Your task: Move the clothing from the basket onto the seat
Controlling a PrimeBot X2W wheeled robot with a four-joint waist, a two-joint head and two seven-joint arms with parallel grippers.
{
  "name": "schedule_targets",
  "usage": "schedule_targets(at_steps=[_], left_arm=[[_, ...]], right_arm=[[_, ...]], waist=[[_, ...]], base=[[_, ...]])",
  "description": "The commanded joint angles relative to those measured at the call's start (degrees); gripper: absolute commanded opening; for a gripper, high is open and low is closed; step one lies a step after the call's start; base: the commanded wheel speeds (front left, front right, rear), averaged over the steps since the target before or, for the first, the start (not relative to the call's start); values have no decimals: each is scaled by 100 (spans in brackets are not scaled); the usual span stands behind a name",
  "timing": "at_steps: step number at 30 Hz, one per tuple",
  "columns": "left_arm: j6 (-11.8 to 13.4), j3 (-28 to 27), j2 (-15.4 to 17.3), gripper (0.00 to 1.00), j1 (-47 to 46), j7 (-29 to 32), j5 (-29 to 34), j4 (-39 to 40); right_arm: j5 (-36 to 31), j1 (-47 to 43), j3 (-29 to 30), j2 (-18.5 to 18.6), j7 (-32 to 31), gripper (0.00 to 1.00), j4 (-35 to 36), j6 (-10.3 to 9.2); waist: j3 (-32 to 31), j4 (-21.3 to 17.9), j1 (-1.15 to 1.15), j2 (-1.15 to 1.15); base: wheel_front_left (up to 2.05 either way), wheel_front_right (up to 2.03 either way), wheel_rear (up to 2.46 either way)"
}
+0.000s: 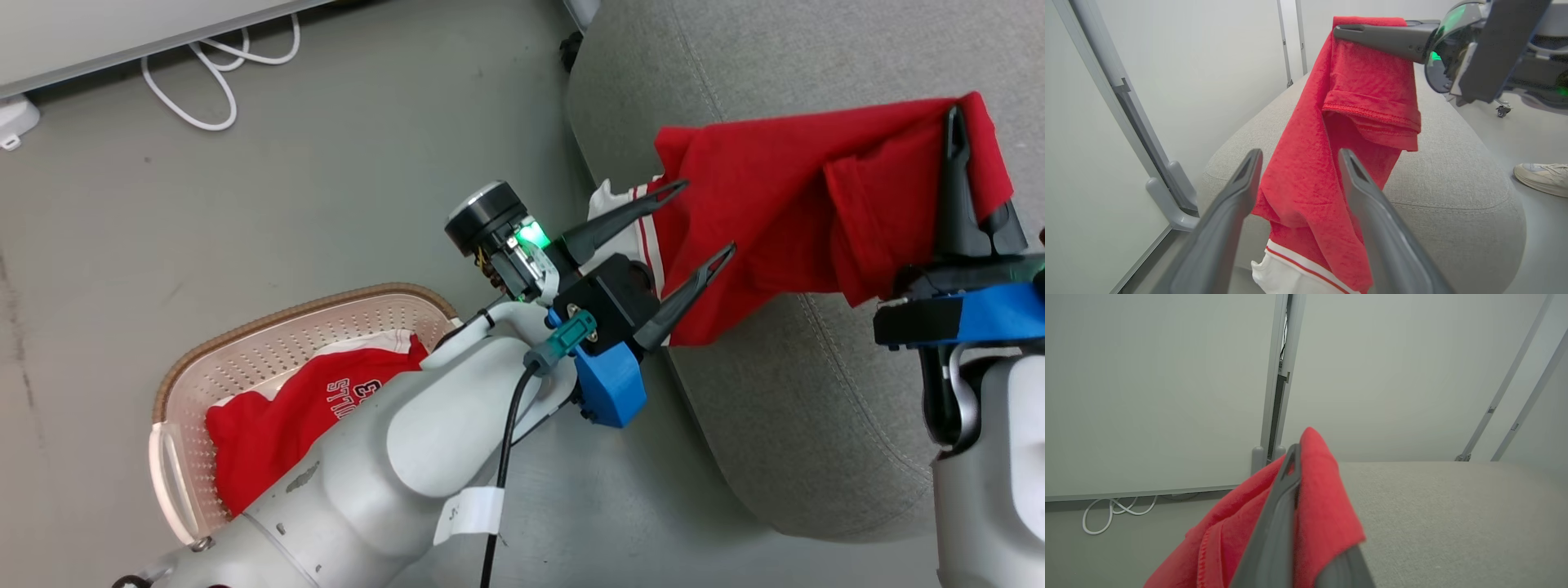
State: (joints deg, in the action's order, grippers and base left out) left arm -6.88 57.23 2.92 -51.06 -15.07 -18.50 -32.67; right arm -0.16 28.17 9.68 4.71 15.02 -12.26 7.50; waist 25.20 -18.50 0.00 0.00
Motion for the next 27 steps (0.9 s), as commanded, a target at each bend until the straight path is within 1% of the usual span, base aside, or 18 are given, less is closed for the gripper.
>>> schedule_targets(at_steps=[1,9,13,17,22,27], left_arm=[[-12,51,12,100,56,-16,16,-17],[-21,177,9,100,130,-16,-20,-14],[-16,163,9,100,149,-16,-42,4],[35,115,33,100,138,-16,-29,80],[76,19,98,100,53,-17,19,225],[138,-67,254,100,-64,-16,112,396]], right_arm=[[-10,-123,61,-34,24,0,57,-1],[-6,-410,163,-74,23,0,138,-1],[4,-436,177,-101,24,0,145,-1],[54,-275,265,-111,24,0,212,-1],[41,101,303,120,24,0,409,-1],[66,786,425,492,23,0,622,-1]], waist=[[43,-56,0,0],[83,-154,0,0],[80,-177,0,0],[92,-171,0,0],[219,-169,0,0],[552,-169,0,0]], base=[[0,0,0],[0,0,0],[0,0,0],[0,0,0],[0,0,0],[0,0,0]])
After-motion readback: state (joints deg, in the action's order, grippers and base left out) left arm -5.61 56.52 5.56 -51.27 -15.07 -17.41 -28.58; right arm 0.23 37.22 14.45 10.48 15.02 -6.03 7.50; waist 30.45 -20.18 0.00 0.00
